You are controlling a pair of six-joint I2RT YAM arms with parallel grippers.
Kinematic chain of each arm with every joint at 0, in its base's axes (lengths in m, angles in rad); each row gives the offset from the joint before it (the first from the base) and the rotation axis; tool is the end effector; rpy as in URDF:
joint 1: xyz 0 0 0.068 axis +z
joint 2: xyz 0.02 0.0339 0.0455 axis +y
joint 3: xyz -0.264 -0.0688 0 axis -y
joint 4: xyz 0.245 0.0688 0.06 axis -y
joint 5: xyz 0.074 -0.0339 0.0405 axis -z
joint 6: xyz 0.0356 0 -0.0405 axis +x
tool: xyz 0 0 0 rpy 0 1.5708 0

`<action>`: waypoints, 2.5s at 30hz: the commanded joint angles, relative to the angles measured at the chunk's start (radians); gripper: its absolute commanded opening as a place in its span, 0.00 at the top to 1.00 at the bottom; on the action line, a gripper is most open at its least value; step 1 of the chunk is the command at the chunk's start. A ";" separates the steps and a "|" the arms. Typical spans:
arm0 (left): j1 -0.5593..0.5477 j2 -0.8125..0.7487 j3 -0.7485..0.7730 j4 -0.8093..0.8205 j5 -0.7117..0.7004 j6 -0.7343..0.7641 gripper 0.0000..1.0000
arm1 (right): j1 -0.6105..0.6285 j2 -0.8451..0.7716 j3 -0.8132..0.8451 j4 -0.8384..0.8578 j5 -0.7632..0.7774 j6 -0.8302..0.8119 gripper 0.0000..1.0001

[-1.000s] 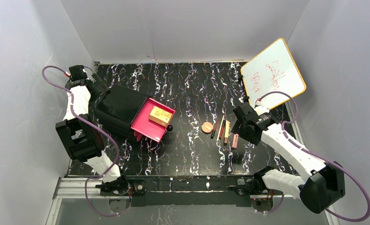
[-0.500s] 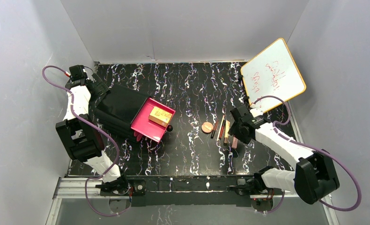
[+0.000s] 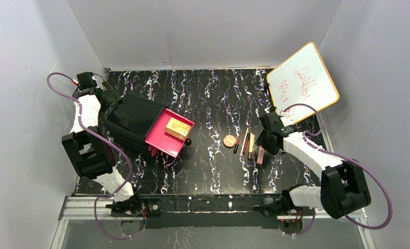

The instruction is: Organize the makeup

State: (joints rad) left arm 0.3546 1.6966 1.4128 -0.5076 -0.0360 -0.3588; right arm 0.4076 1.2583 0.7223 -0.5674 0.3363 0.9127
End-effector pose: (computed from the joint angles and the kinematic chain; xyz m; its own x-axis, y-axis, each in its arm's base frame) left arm 0.3579 0.1339 0.2865 -0.4944 -0.5573 -0.6671 -0.5814 0.7825 -0.2228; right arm 0.2145 0.0798 0.1951 -0.6893 0.5158 -0.5086 0.5031 0.8461 0.1763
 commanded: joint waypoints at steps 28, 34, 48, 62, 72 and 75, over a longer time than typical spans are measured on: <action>-0.023 -0.029 -0.001 -0.062 0.025 0.032 0.02 | -0.019 0.022 0.017 0.075 -0.054 -0.081 0.46; -0.025 -0.031 0.001 -0.064 0.025 0.032 0.02 | -0.031 0.016 -0.041 0.102 -0.079 -0.064 0.48; -0.028 -0.032 0.012 -0.071 0.024 0.035 0.02 | -0.037 0.050 -0.063 0.127 -0.088 -0.070 0.49; -0.031 -0.020 0.021 -0.077 0.023 0.037 0.02 | -0.020 0.022 0.079 0.069 -0.022 -0.141 0.51; -0.031 -0.017 0.016 -0.072 0.021 0.038 0.02 | 0.046 0.079 0.081 0.117 -0.029 -0.130 0.51; -0.032 -0.017 0.017 -0.074 0.019 0.040 0.01 | 0.056 0.085 0.099 0.100 -0.006 -0.128 0.51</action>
State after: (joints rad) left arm 0.3386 1.6966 1.4166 -0.5095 -0.0368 -0.3492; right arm 0.4480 1.3365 0.7727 -0.4713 0.2897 0.7856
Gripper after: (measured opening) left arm 0.983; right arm 0.491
